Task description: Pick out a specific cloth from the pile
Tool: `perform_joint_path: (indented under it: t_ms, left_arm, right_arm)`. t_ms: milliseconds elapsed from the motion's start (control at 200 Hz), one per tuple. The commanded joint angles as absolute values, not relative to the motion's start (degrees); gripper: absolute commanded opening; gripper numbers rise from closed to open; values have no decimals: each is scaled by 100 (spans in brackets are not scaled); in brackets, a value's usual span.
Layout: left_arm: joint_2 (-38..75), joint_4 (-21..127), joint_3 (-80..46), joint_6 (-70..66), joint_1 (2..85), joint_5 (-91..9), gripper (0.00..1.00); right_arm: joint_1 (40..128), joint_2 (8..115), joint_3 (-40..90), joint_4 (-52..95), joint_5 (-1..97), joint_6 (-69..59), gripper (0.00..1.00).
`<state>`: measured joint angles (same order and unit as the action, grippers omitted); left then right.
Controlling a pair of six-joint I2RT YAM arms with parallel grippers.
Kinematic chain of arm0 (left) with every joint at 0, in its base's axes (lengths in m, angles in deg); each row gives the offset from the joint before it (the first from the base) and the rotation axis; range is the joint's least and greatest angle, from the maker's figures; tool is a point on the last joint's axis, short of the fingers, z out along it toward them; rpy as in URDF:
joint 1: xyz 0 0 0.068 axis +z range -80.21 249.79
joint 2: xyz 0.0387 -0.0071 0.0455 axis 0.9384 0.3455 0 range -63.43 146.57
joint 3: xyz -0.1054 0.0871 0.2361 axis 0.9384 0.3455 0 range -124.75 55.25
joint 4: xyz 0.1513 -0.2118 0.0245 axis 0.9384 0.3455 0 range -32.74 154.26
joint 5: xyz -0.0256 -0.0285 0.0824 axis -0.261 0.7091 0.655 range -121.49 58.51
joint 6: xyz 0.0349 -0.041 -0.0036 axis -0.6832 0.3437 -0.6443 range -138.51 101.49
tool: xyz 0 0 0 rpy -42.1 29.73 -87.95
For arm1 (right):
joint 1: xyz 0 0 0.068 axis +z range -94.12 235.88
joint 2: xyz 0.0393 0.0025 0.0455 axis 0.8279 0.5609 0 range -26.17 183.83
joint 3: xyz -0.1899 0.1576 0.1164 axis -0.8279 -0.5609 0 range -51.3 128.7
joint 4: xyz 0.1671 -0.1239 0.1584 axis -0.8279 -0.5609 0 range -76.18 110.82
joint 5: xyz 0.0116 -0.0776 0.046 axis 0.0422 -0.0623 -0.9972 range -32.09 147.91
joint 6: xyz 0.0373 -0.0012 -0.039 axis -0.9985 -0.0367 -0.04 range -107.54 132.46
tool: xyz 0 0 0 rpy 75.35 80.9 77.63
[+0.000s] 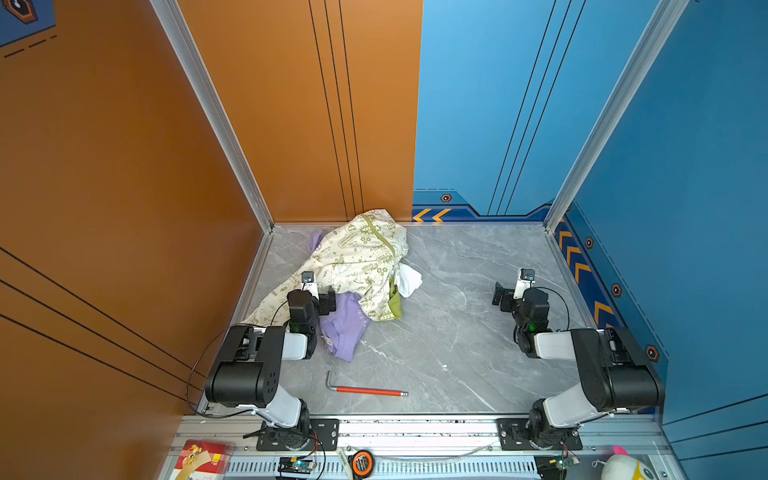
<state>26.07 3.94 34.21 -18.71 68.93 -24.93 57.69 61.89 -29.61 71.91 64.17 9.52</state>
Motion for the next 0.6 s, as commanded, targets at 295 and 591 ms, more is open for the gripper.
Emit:
perform_joint_path:
  t_ms: [295,591]
  left_arm:
    - [2616,409,3358,-1918,6812,-2400,98]
    - [2629,415,3360,-1916,6820,-2402,98]
  right_arm:
    - [5738,6243,-2987,7283,6402,924,100]
    - [5699,6243,-2986,7283,6349,887,100]
